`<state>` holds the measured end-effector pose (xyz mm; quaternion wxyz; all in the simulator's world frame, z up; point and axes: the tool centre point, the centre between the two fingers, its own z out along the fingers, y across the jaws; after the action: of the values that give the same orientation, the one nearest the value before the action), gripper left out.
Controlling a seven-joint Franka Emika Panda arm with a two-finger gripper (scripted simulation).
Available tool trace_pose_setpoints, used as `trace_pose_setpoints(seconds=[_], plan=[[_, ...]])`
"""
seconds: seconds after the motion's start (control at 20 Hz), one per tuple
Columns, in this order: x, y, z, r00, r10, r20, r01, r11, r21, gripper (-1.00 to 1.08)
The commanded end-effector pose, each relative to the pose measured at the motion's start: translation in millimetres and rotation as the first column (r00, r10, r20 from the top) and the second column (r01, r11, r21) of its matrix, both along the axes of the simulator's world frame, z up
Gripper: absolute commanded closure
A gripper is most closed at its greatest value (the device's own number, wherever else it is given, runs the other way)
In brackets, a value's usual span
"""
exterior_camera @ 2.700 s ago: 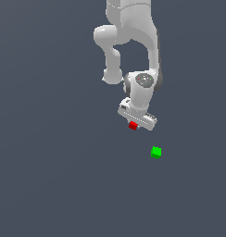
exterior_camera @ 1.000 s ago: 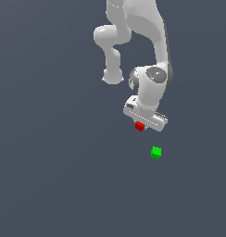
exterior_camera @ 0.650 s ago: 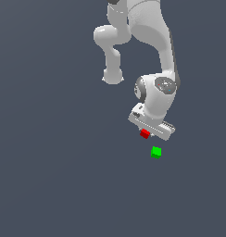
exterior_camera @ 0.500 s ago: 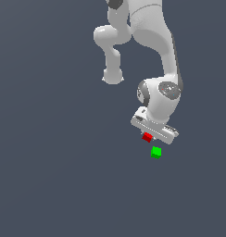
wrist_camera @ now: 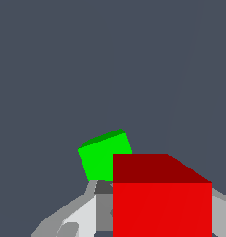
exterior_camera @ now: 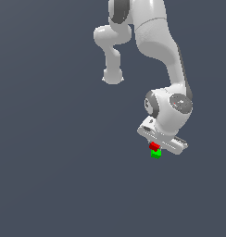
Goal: Stack the red cube on top of the green cube.
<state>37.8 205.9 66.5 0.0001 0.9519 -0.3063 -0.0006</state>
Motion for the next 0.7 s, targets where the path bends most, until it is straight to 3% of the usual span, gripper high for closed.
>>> trace_pose_setpoints(seconds=[0.0, 0.6, 0.65], plan=[[7.7, 4.8, -2.2, 1.000, 0.000, 0.001, 0.000, 1.000, 0.000, 1.08], [21.0, 13.1, -6.6, 1.000, 0.000, 0.001, 0.000, 1.000, 0.000, 1.08], [21.0, 13.1, -6.6, 1.000, 0.000, 0.001, 0.000, 1.000, 0.000, -0.92]])
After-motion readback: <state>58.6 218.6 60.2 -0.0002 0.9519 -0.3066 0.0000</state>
